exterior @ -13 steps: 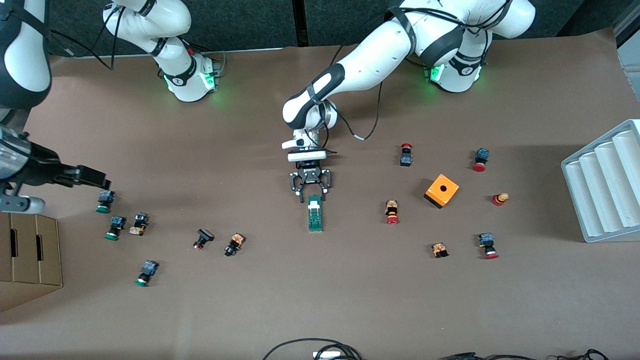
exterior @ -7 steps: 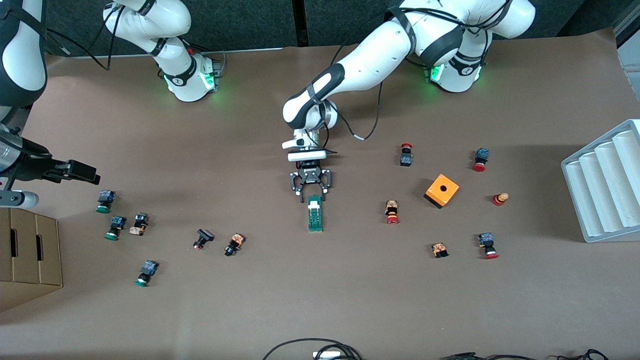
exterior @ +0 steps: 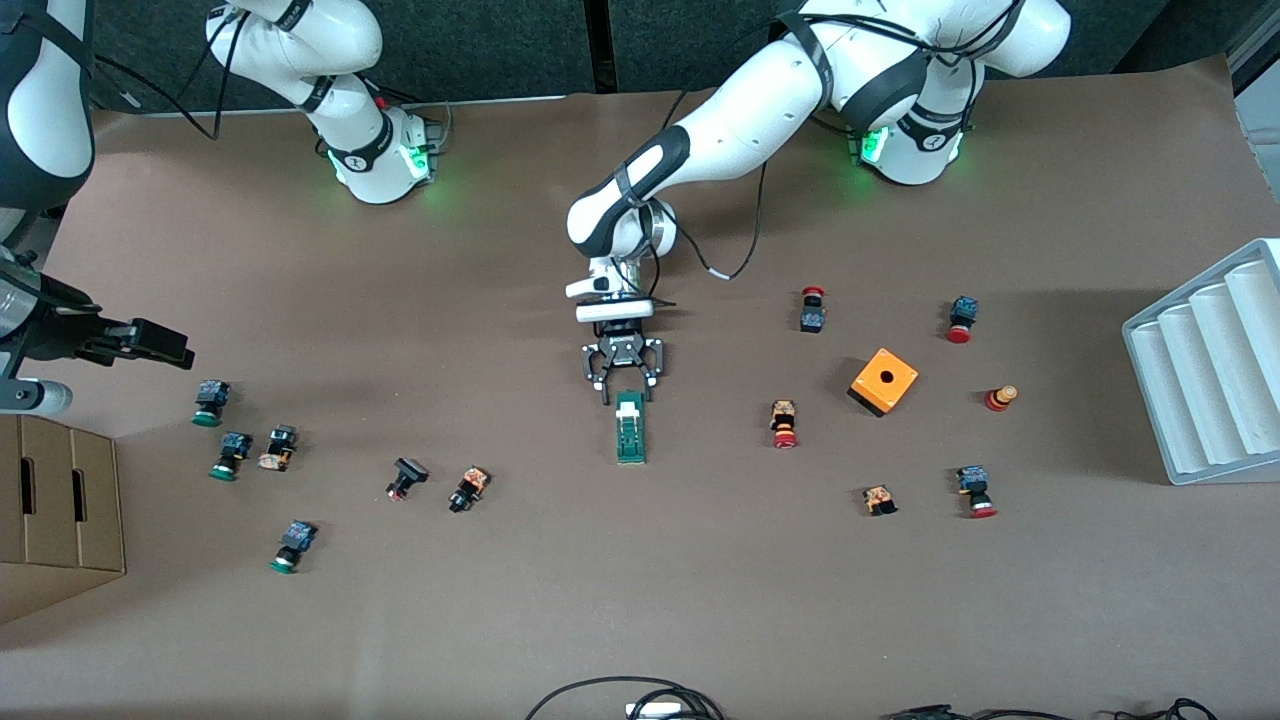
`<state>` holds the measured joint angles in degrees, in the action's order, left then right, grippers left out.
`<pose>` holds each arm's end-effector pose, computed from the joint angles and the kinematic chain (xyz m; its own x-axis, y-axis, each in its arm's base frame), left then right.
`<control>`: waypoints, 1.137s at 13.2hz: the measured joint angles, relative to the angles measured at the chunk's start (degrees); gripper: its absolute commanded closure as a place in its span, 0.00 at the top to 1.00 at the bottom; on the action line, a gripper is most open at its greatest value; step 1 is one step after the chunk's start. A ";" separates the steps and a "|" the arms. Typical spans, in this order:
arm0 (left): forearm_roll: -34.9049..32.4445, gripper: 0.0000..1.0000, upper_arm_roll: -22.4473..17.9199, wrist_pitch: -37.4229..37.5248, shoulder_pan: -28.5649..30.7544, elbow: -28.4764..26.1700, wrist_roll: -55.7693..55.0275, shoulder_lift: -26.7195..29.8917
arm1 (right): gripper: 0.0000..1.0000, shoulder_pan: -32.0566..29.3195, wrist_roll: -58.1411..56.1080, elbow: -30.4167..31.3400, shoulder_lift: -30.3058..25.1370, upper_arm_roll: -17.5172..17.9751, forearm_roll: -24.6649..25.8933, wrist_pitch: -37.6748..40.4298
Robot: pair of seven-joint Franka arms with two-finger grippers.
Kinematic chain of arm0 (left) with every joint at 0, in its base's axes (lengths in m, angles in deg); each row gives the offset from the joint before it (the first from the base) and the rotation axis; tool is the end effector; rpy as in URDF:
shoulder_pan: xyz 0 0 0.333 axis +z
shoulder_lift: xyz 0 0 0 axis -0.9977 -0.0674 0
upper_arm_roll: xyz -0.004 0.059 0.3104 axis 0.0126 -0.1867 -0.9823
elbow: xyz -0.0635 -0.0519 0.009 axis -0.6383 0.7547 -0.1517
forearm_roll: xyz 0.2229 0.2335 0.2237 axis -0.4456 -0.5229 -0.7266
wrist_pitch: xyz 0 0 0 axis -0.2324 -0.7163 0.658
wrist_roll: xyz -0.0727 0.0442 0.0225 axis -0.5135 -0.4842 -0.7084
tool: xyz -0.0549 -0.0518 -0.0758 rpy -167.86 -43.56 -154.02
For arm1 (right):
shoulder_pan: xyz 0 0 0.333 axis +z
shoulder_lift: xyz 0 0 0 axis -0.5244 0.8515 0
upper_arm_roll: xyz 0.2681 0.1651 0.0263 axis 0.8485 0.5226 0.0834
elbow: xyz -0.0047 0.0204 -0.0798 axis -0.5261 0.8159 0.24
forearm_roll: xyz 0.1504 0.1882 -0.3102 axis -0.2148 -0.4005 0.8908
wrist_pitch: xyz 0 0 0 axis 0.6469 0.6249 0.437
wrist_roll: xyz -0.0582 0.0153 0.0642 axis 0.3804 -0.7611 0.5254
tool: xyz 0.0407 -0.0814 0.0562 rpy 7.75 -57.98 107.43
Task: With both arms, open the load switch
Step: 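Open the left gripper and lift it off the switch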
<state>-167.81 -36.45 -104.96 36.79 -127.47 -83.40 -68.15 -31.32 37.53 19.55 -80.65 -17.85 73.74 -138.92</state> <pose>0.3424 -0.5729 0.0653 0.3576 -0.0122 0.9338 0.0630 -0.9973 -0.0371 0.5789 -0.0345 0.5747 0.9942 -0.0945 -0.0518 -0.0946 -0.9955 0.0013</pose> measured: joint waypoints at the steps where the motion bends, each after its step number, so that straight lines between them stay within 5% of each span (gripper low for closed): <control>1: 0.00 0.82 0.00 0.00 0.00 -0.01 0.03 0.01 | 1.00 -0.01 0.00 -0.01 0.01 -0.03 0.00 -0.05; 2: 0.01 0.83 0.00 0.00 0.01 -0.01 0.08 0.04 | 1.00 -0.02 0.00 -0.01 0.01 -0.05 0.00 -0.08; 4: 0.01 1.00 0.00 0.00 0.01 -0.01 0.13 0.05 | 1.00 -0.05 0.01 -0.02 0.01 -0.07 0.00 -0.14; 8: 1.27 1.00 0.03 0.01 0.01 0.00 5.31 0.70 | 1.00 -0.06 0.01 -0.02 0.01 -0.08 0.04 -0.16; 15: 29.51 1.00 1.71 -0.19 -0.02 3.29 35.70 10.51 | 1.00 0.03 0.01 -0.05 0.02 0.09 0.06 -0.27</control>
<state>-138.30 -34.74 -105.15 36.76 -124.18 -47.70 -57.64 -31.29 37.54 19.49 -80.64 -17.76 73.80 -139.19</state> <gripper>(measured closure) 0.000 0.000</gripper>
